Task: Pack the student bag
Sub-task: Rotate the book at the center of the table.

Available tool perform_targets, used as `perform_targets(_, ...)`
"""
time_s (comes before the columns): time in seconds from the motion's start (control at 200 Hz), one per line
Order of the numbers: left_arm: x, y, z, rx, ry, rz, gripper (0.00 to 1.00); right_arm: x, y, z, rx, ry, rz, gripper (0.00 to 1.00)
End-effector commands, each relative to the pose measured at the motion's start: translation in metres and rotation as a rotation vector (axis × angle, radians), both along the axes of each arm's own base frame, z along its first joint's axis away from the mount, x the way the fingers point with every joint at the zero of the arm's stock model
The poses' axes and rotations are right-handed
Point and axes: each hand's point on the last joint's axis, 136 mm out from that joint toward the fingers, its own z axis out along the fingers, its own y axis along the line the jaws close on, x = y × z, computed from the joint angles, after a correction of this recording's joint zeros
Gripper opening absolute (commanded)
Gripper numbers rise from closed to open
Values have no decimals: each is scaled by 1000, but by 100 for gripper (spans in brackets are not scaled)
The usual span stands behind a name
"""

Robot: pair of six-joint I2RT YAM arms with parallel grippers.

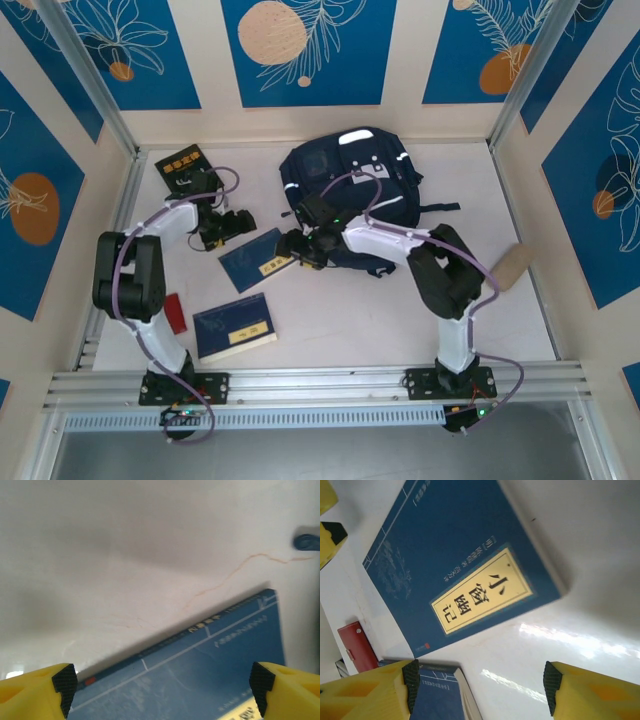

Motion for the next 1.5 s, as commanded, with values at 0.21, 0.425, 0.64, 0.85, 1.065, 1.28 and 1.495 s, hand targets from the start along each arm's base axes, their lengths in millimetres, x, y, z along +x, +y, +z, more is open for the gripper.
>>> perform_targets(0.21,1,8,-11,36,43,-79,87,4,24,-17,36,153,-2,66)
perform_targets(0.425,-3,4,-18,12,65,-94,86,12,23,-31,13,173,-15,66)
perform_targets(0.64,-8,0,-23,-16,72,-95,86,41,23,-36,-5,115,-29,65)
perform_targets(0.85,-10,-5,-26,-49,67,-97,75,75,42,-38,21,14,49,59)
perform_targets(1.065,-19,-21,-28,-160,83,-102,57,104,64,-21,79,-115,161,45)
perform_targets(1.28,-32,-42,-21,-304,86,-111,40,110,50,-9,24,-156,196,40)
perform_targets(1.495,-41,-33,-27,-248,108,-73,39,97,16,-13,-109,-106,167,49)
